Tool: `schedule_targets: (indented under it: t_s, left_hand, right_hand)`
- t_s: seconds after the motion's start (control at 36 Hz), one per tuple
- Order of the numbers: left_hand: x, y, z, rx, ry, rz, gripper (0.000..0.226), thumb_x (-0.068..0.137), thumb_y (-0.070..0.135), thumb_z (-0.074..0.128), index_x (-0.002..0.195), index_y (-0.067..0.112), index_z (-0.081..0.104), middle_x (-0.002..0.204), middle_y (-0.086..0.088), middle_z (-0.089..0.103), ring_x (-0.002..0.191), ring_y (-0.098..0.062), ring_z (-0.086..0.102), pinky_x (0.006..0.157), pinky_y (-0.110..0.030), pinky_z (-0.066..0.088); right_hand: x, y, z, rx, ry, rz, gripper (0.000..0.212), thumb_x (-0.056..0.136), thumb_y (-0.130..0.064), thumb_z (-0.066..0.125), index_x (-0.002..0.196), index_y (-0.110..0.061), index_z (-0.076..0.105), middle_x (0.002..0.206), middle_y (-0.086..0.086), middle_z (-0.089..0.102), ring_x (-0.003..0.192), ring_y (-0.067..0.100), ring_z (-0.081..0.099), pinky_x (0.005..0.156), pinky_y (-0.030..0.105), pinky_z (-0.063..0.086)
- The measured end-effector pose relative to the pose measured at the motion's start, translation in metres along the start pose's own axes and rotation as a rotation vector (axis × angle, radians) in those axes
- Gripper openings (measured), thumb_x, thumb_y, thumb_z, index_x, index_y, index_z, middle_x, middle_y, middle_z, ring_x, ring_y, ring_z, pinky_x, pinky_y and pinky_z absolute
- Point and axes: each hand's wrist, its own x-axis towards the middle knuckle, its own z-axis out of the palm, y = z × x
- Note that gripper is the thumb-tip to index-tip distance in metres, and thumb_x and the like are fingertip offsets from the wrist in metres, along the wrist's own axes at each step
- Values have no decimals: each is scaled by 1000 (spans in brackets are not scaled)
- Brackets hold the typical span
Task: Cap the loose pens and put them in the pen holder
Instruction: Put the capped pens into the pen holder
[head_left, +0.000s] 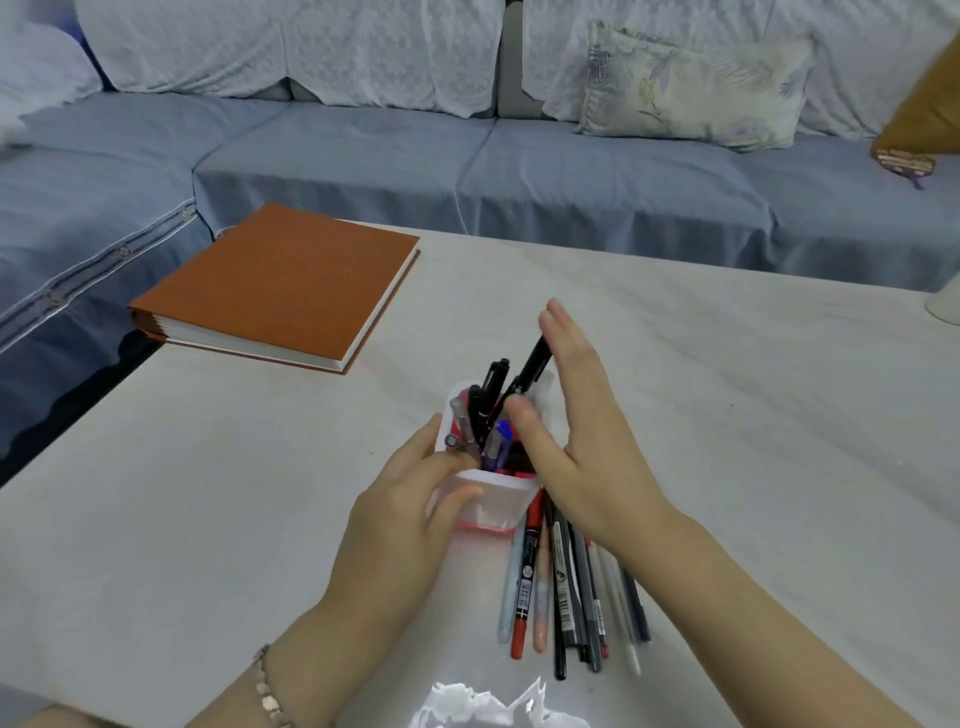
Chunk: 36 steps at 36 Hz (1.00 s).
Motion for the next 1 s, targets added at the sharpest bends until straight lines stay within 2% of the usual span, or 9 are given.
schedule_targets:
  t_s: [0.19, 0.31, 0.39, 0.47, 0.56, 0.67, 0.81, 0.89, 1.0]
  left_hand:
    - [7, 22, 1, -78, 20, 93, 21, 83, 22, 62, 88, 42, 65, 118, 33, 51, 104, 7, 52, 90, -27, 48]
    - [15, 39, 11, -116, -7, 120, 27, 84, 18, 62, 83, 45, 64, 109, 39, 52, 104, 8, 52, 89, -22, 48]
    - [22, 54, 24, -165, -62, 93, 30, 83, 15, 63, 91, 44, 63, 117, 21, 56, 110, -2, 52, 92, -31, 50]
    - [26, 67, 38, -173, -143, 130, 24, 82, 16, 64, 99, 33, 69, 121, 19, 56, 115, -1, 50, 95, -31, 48]
    - [25, 73, 50, -140, -268, 171, 24, 84, 21, 62, 102, 36, 66, 121, 29, 50, 115, 10, 46, 94, -15, 44]
    - [22, 62, 56, -160, -358, 83, 33, 91, 26, 52, 110, 51, 49, 115, 17, 59, 103, 3, 57, 88, -12, 46]
    - [16, 21, 66, 295, -311, -215, 60, 82, 54, 52, 132, 26, 35, 123, 3, 52, 107, -13, 52, 85, -29, 45]
    - [10, 9, 79, 466, -455, -314, 67, 73, 65, 54, 119, 18, 41, 114, -2, 48, 103, -21, 51, 79, -30, 44]
    - [9, 6, 93, 437, -428, -365, 47, 76, 53, 59, 99, 17, 40, 97, -2, 45, 86, -21, 52, 64, -27, 41]
  right_hand:
    - [-4, 3, -11, 77, 33, 12, 43, 92, -36, 32, 130, -21, 46, 135, -17, 39, 134, -4, 23, 111, 11, 18]
    - [-19, 14, -34, 96, 74, 7, 53, 87, -57, 35, 132, -30, 36, 145, -16, 29, 138, -2, 21, 112, 15, 19]
    - [-30, 20, -59, 148, 31, 186, 90, 66, -70, 57, 137, -46, 6, 148, -24, 14, 136, -4, 21, 107, 13, 28]
    - [-41, 28, -77, 162, -17, 374, 109, 49, -58, 76, 137, -49, 12, 134, -26, 40, 120, -1, 46, 97, 19, 38]
    - [-52, 39, -91, 86, 22, 403, 86, 43, -50, 80, 121, -37, 47, 105, -21, 64, 97, -2, 60, 83, 21, 48]
    - [-78, 58, -101, 66, 98, 564, 84, 50, -27, 86, 124, -28, 46, 112, -15, 61, 101, 6, 60, 78, 17, 45]
    - [-98, 76, -102, 72, 186, 713, 92, 60, -12, 83, 136, -20, 31, 113, -10, 44, 108, 11, 45, 89, 26, 36]
    - [-103, 82, -100, 113, 188, 740, 88, 62, -9, 82, 133, -23, 32, 100, -19, 48, 105, 9, 45, 86, 25, 36]
    - [-105, 87, -98, 131, 173, 736, 73, 65, -8, 80, 122, -25, 37, 96, -29, 47, 102, 10, 49, 79, 20, 37]
